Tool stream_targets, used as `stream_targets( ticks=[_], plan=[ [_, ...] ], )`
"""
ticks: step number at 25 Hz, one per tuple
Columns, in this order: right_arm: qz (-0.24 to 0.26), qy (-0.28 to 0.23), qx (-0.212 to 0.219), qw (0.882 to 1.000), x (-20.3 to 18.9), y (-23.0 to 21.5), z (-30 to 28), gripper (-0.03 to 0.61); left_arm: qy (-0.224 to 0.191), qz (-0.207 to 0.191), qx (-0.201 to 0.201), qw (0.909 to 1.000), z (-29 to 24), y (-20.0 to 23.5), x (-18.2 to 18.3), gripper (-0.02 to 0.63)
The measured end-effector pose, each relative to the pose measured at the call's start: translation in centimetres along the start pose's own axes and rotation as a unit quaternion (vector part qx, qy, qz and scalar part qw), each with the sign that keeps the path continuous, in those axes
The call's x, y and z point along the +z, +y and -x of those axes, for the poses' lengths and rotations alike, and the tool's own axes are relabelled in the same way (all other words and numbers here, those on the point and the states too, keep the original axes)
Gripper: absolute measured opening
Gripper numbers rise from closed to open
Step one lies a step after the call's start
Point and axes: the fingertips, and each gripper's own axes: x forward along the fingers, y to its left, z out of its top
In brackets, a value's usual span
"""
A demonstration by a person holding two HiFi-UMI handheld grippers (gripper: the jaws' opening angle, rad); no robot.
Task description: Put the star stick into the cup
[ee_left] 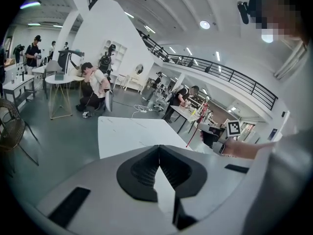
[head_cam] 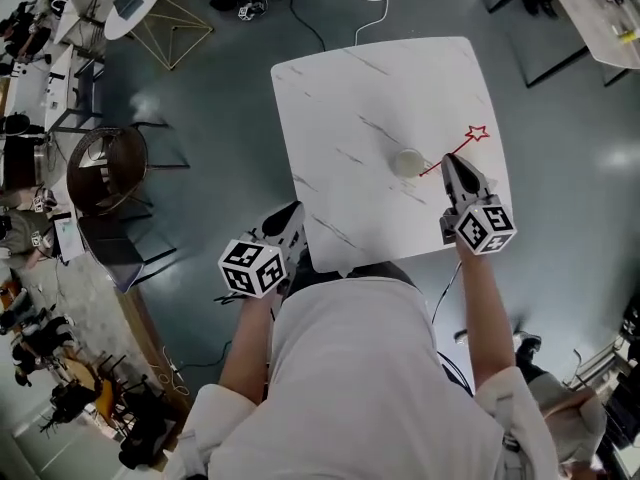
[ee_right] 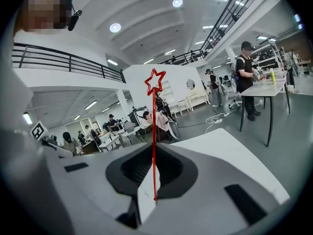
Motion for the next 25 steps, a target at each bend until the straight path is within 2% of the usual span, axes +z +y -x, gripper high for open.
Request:
stream_targets(
  ticks=[7,19,25],
  plan=[
    [0.009,0.012,-0.043,0.999,-2.7,-1.4,-2.7,0.035,0.03,-0.019,-0.025,0.9991,-2.2,1.5,0.0,0.012],
    [0.003,0.05,-0.085,0.995,-7.6,-4.3,-5.1,0.035,0.064,-0.012,-0.037,0.9972,-4.2,3.0,-1.8,0.012],
    [-0.002,0.076,-0.092,0.993,-10.5,-4.9,-6.6,0.035,0.075,-0.003,-0.034,0.9966,-4.7,3.7,-2.7,0.012]
  ],
)
